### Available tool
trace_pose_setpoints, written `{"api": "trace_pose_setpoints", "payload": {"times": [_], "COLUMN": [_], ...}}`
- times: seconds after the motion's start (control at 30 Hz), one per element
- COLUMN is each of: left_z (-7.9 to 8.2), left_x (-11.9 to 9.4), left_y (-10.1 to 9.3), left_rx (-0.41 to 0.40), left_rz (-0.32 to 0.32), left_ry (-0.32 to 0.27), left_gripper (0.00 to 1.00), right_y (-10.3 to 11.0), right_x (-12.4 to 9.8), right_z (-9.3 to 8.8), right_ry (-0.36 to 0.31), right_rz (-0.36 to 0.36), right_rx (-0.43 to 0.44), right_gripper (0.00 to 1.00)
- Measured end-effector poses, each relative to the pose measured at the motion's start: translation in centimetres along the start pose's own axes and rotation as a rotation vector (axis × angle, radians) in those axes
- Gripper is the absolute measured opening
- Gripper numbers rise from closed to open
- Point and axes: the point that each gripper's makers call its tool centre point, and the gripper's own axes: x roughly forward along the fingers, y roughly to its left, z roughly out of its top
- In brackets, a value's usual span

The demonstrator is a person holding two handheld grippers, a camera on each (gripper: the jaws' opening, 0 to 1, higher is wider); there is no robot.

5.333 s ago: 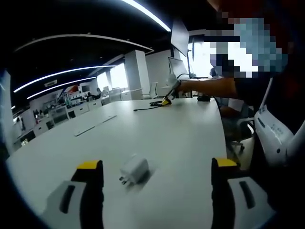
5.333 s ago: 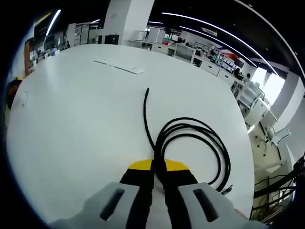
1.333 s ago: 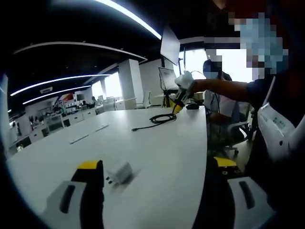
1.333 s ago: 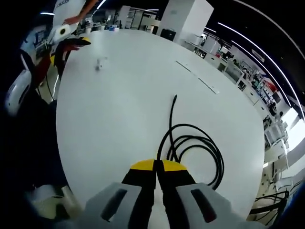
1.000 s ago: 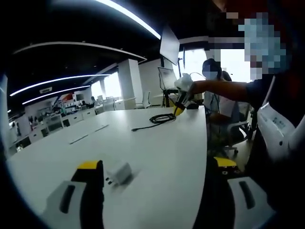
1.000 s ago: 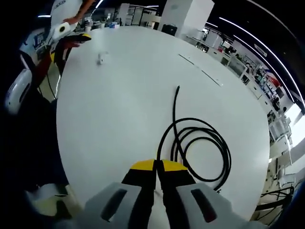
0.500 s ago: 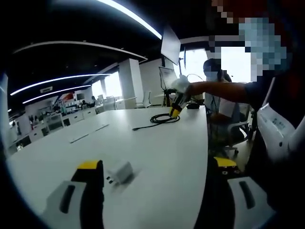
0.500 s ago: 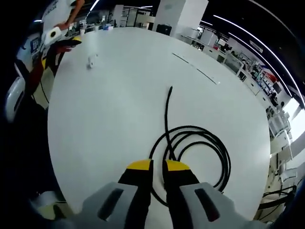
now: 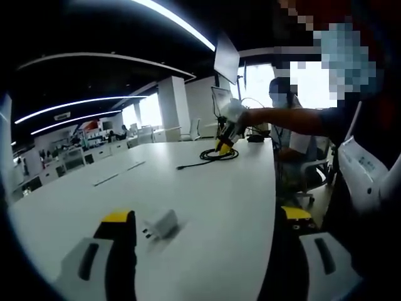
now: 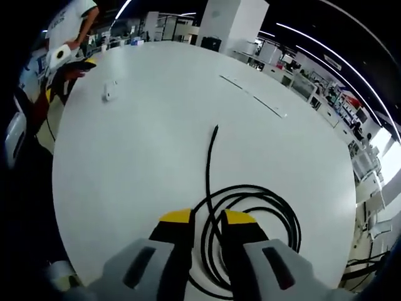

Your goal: Plug the desk Type‑C cable into the charger adapter.

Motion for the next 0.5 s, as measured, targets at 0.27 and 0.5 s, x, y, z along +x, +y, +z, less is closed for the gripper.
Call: {"api": "trace_pose_setpoints", "payload": {"times": [0.27,0.5], "left_z": [0.0,0.4], "left_x": [0.2,0.2], "left_y": [0.0,0.1], "left_rx": [0.0,0.013], "left_rz": [-0.004,-0.002], "left_ry": [-0.001,0.003], "left_gripper": [0.94,0.95], "right_y": [0.3,1.0], "right_x": [0.2,0.8], "right_z": [0.0,0.8], "right_ry": [0.004,-0.006], "right_rz": [0.028,0.076], "right_rx": [0.005,0.002], "right_gripper": [0.32,0.5]}}
